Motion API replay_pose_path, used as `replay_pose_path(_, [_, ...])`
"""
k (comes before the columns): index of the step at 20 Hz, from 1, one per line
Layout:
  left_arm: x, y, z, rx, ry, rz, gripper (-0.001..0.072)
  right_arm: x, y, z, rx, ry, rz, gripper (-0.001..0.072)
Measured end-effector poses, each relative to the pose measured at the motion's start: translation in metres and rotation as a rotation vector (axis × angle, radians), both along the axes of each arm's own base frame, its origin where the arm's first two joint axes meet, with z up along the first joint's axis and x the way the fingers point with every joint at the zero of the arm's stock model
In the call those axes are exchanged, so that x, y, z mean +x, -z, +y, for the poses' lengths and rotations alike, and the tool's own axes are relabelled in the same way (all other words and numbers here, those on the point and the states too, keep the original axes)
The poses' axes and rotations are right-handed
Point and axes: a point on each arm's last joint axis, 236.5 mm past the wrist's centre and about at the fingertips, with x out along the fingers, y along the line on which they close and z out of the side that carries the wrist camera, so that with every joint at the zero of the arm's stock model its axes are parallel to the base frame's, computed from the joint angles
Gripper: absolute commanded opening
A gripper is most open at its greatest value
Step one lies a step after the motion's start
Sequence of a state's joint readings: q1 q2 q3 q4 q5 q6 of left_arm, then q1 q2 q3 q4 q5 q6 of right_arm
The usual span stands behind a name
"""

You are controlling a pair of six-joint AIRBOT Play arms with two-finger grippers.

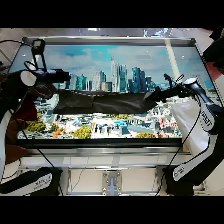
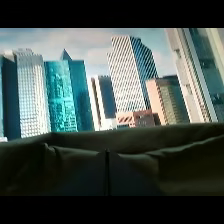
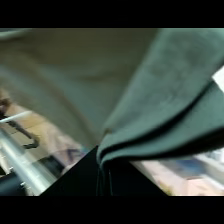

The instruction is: Fold the shirts.

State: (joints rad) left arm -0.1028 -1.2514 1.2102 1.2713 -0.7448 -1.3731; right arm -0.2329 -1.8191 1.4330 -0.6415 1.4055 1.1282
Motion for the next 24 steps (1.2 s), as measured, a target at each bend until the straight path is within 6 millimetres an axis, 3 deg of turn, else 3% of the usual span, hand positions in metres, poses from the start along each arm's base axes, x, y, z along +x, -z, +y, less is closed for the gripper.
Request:
replay_pose_path(3, [-0.014,0.044,-0.04,0.011,0.105,0.129,0.0014,-0.002,-0.071,0.012,0.051,-0.02,-0.098,0.001])
replay_pose_path(6, [-0.043,0.089,-0.124,-0.033,0.311,0.239,0.0013,-0.016,-0.144,0.019,0.059,-0.031,-0.198,0.0009])
replay_pose_path(9, [-0.076,0.121,-0.206,-0.116,0.453,0.305,0.0014,-0.038,-0.208,0.026,0.04,-0.037,-0.283,0.0008])
replay_pose_path(12, [-0.092,0.142,-0.268,-0.167,0.521,0.309,0.0014,-0.058,-0.252,0.037,0.001,-0.042,-0.344,0.0008])
replay_pose_path(15, [-0.09,0.15,-0.303,-0.194,0.541,0.29,0.0015,-0.071,-0.273,0.06,-0.027,-0.075,-0.376,0.0008])
replay_pose_path(17, [-0.075,0.139,-0.305,-0.217,0.524,0.254,0.0015,-0.075,-0.279,0.085,-0.03,-0.101,-0.399,0.0007])
replay_pose_path(19, [-0.047,0.11,-0.284,-0.237,0.479,0.195,0.0015,-0.07,-0.273,0.112,-0.045,-0.125,-0.413,0.0007])
replay_pose_path(21, [-0.012,0.064,-0.235,-0.248,0.406,0.11,0.0015,-0.061,-0.256,0.148,-0.052,-0.157,-0.417,0.0007])
replay_pose_path(24, [0.022,-0.01,-0.137,-0.257,0.27,-0.008,0.0015,-0.042,-0.209,0.212,-0.052,-0.192,-0.397,0.0012])
